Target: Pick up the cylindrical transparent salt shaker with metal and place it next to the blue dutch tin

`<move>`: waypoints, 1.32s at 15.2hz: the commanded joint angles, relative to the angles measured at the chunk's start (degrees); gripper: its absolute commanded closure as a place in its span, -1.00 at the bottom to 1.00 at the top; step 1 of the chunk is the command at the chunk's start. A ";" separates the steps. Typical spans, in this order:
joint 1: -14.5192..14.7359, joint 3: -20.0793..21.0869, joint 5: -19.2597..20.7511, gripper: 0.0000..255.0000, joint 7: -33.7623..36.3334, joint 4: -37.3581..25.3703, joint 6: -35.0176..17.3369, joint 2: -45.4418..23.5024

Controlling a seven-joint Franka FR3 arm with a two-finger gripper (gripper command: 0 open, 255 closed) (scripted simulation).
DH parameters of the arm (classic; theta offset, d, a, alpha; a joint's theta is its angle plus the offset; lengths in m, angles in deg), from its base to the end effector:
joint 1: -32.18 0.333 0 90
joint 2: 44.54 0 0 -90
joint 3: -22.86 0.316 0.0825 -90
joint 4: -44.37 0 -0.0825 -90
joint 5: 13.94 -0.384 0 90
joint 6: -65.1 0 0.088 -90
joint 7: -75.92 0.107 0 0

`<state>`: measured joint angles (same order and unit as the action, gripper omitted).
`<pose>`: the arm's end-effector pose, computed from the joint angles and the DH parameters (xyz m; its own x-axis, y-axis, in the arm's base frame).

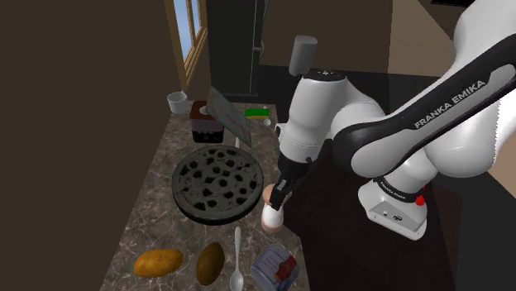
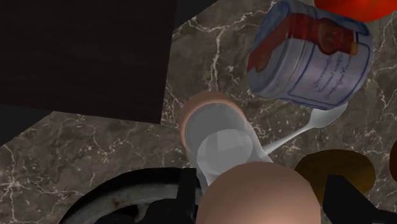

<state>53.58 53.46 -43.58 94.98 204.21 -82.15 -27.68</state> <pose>0.2491 0.2832 0.2879 0.9913 0.1307 -0.0167 0.1266 -0.9800 -0.1537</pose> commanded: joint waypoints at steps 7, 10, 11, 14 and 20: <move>-0.63 1.36 0.11 1.00 -0.79 0.98 -9.73 -8.83; -1.05 1.79 1.00 1.00 -0.65 1.06 -14.20 -13.30; -1.02 1.75 1.01 1.00 -0.65 1.06 -14.20 -13.30; -1.00 1.74 1.01 1.00 -0.65 1.06 -14.20 -13.30; -1.01 1.74 1.01 -1.00 -0.64 1.05 -14.21 -13.30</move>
<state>52.58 55.19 -42.57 94.34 205.27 -96.35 -40.98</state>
